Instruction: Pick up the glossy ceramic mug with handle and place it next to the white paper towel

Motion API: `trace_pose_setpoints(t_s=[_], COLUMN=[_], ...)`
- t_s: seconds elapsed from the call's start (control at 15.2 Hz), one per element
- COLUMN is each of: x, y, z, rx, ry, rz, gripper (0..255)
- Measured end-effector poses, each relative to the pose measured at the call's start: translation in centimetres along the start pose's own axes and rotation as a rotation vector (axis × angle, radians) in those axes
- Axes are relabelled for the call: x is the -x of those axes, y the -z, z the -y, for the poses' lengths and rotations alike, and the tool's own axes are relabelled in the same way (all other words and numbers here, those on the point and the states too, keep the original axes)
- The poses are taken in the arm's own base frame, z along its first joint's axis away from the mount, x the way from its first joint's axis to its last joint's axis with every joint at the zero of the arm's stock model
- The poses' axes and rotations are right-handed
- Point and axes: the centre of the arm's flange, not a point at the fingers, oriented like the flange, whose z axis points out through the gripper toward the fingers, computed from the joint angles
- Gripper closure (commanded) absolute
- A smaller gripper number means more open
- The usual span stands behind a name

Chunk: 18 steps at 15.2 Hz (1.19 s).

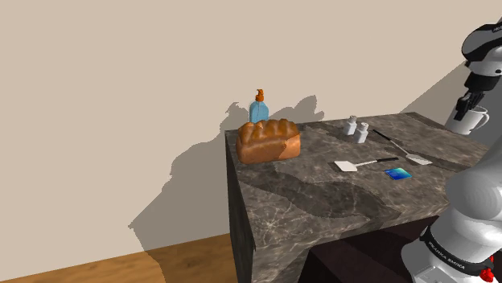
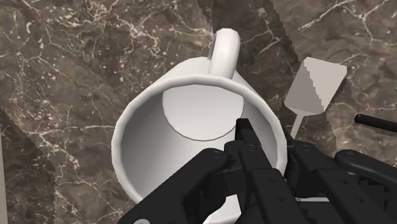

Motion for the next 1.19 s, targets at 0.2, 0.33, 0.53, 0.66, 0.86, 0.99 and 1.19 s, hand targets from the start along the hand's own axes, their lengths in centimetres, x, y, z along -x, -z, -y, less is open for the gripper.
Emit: trace_pose_setpoints(t_s=[0.2, 0.33, 0.53, 0.66, 0.86, 0.99, 1.19], x=[0.1, 0.1, -0.1, -0.2, -0.2, -0.3, -0.4], y=[-1.6, -2.6, -4.3, -5.3, -6.9, -8.0, -9.5], z=[0.0, 0.2, 0.3, 0.3, 0.4, 0.5, 0.5], rx=[0.000, 0.000, 0.000, 0.000, 0.000, 0.000, 0.000], ry=[0.000, 0.000, 0.000, 0.000, 0.000, 0.000, 0.000], rz=[0.000, 0.000, 0.000, 0.000, 0.000, 0.000, 0.000], gripper=[255, 255, 255, 255, 255, 255, 255])
